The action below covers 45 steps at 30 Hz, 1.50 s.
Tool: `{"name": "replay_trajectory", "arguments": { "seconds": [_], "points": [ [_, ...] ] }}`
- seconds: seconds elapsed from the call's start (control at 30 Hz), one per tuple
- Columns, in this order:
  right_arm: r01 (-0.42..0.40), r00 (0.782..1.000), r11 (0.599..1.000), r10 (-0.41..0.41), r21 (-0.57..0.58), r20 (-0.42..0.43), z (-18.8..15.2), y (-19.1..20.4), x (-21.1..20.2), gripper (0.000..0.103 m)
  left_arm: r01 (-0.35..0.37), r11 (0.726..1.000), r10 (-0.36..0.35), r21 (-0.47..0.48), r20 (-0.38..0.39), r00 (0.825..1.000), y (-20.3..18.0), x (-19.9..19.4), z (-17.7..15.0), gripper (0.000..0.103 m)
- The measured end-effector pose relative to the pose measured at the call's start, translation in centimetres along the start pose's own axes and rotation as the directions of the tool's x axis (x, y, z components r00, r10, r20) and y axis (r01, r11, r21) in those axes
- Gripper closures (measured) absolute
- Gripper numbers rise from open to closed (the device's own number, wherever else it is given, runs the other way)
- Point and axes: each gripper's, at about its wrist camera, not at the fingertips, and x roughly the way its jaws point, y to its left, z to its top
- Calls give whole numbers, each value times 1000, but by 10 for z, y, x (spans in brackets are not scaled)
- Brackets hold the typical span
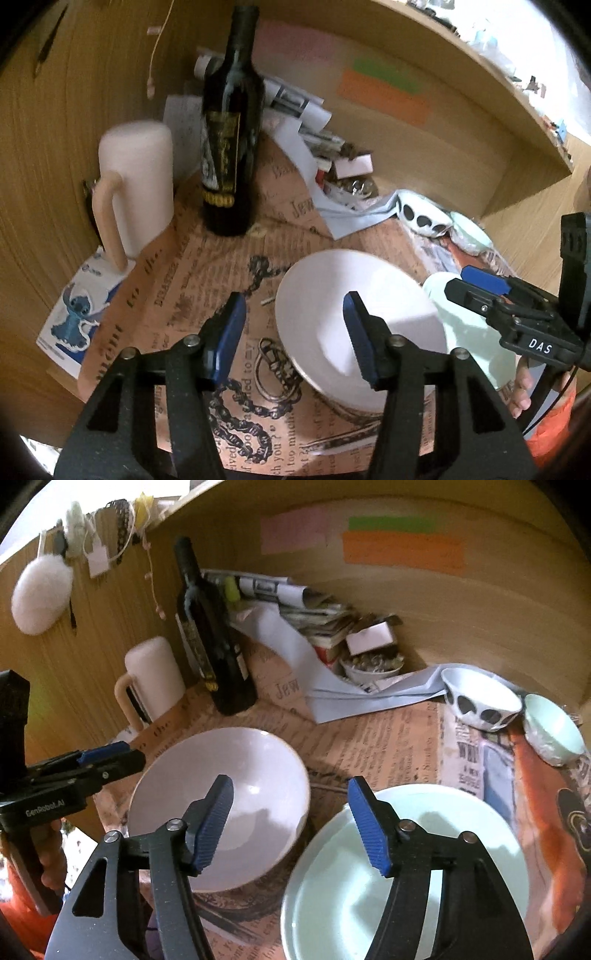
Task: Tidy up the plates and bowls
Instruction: 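Lower the pale pink bowl onto the plate stack and open both grippers, then move both grippers toward the white spotted bowl rim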
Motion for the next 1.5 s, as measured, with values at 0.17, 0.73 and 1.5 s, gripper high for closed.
{"name": "replay_trajectory", "arguments": {
  "seconds": [0.17, 0.73, 1.5],
  "points": [
    [37, 998, 999, -38, 24, 47, 2, -21, -19, 40, 7, 1000, -8, 14, 42, 999, -13, -12, 11, 42],
    [203, 963, 968, -225, 147, 148, 22, -128, -54, 31, 75, 993, -93, 94, 202, 975, -95, -14, 65, 19],
    [171, 984, 882, -136, 439, -111, 55, -247, 69, 50, 55, 975, -57, 214, 1, 998, -156, 117, 111, 19]
  ]
}}
